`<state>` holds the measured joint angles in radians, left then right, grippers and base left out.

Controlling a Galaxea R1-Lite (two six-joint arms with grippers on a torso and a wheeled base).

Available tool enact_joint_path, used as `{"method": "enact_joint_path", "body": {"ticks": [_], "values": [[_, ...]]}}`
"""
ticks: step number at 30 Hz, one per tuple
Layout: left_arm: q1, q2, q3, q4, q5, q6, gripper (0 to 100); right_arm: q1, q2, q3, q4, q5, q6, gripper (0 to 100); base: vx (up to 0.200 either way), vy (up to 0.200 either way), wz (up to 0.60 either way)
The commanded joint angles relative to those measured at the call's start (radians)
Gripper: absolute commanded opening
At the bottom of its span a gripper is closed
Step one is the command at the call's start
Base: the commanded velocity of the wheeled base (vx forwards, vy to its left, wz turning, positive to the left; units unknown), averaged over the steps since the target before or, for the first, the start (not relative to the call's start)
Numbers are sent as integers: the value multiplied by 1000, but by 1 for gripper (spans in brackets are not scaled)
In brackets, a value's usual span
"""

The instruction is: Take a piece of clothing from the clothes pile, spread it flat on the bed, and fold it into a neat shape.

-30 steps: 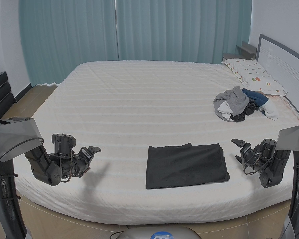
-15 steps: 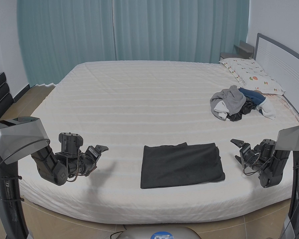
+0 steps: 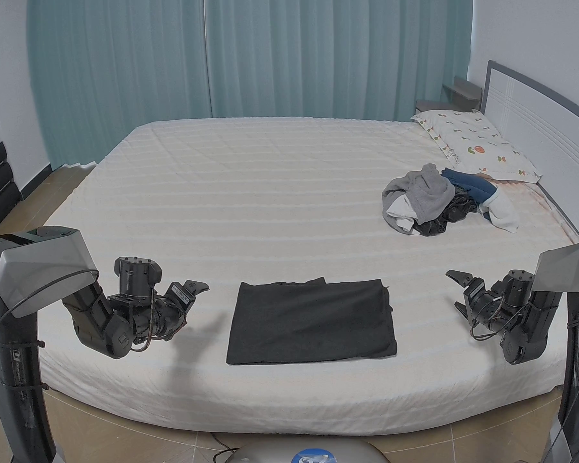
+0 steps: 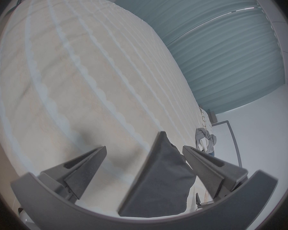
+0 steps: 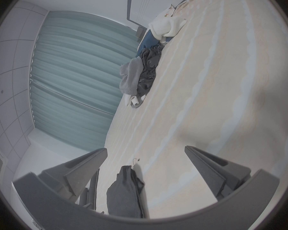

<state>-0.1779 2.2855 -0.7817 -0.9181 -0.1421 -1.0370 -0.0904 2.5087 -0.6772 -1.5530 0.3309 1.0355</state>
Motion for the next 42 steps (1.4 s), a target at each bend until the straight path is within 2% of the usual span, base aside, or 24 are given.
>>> {"method": "enact_joint_path", "body": {"ticks": [1, 7, 15, 21, 26, 28, 31, 36, 42], "values": [[-2, 3, 2, -1, 3, -1, 100, 0, 1, 2, -10, 0, -2, 100, 0, -200, 0], [-23, 25, -7, -7, 39, 3, 100, 3, 1, 5, -10, -1, -6, 100, 0, 0, 0], [-28, 78, -113, -7, 39, 11, 100, 8, -1, 15, -10, -1, -6, 100, 0, 0, 0], [-45, 104, -71, -16, 49, 147, 100, 8, -1, 15, -10, -1, -8, 100, 0, 0, 0], [-64, 144, -57, -104, 104, 176, 100, 8, -2, 19, -12, -1, -9, 100, 0, 0, 0], [-80, 181, -37, -177, 154, 224, 100, 8, -1, 21, -12, -3, -11, 100, 0, 0, 0], [-80, 184, -8, -243, 156, 230, 100, 8, -1, 25, -12, -3, -17, 100, 0, 0, 0], [-115, 184, -10, -255, 156, 230, 100, 8, 1, 25, -12, -1, -20, 100, 0, 0, 0], [-107, 189, -16, -257, 154, 227, 100, 8, 1, 27, -12, -1, -20, 100, 0, 0, 0]]}}
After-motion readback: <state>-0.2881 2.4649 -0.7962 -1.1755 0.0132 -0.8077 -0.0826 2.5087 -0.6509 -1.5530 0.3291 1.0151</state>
